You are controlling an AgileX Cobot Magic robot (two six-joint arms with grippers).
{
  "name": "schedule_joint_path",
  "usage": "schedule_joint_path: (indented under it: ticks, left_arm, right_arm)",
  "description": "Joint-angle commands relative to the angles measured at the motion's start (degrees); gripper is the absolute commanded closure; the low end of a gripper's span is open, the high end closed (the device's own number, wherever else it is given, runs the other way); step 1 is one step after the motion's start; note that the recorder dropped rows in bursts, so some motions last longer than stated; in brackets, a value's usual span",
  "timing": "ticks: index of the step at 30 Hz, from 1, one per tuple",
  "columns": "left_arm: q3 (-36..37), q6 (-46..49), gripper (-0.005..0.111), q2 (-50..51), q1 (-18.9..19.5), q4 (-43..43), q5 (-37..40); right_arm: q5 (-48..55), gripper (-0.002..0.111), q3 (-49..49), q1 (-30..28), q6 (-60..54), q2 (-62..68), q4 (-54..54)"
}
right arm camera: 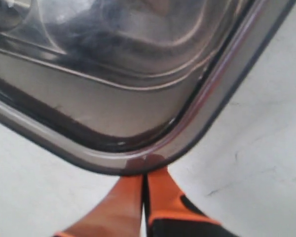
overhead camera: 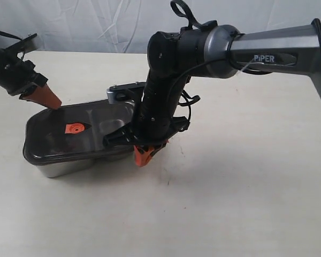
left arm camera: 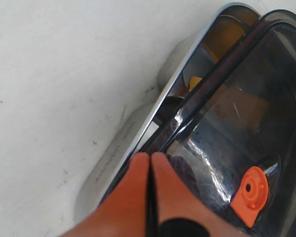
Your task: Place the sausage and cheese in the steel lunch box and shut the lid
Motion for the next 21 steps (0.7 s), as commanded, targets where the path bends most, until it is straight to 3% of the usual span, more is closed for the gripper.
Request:
schedule_joint_path:
  ticks: [1,3,14,21]
  left_arm:
    - [-0.15,-0.2,0.106,-0.66,1.08,-0.55,0.36]
    - [-0.15,0.01,0.106,-1.49,2.18,-0.95,0.07]
    - [-0.26,-0.5,0.106,-4.13,6.7,-1.29,-0.38]
    - [-0.26,-2.32,0.106,-4.13,6.79,-0.35,-1.34]
  right_arm:
    - [1.15,0.108,0.19,-0.33,7.25,-1.34,-9.84]
    - [0.15,0.108,0.19,-0.6,9.5,-2.34,-14.67]
    - [-19.12,0.108,-3.0,-6.06,9.58,0.52,-15.91]
    - [-15.7,0.108,-13.32,-6.06,8.78,6.86,-16.23]
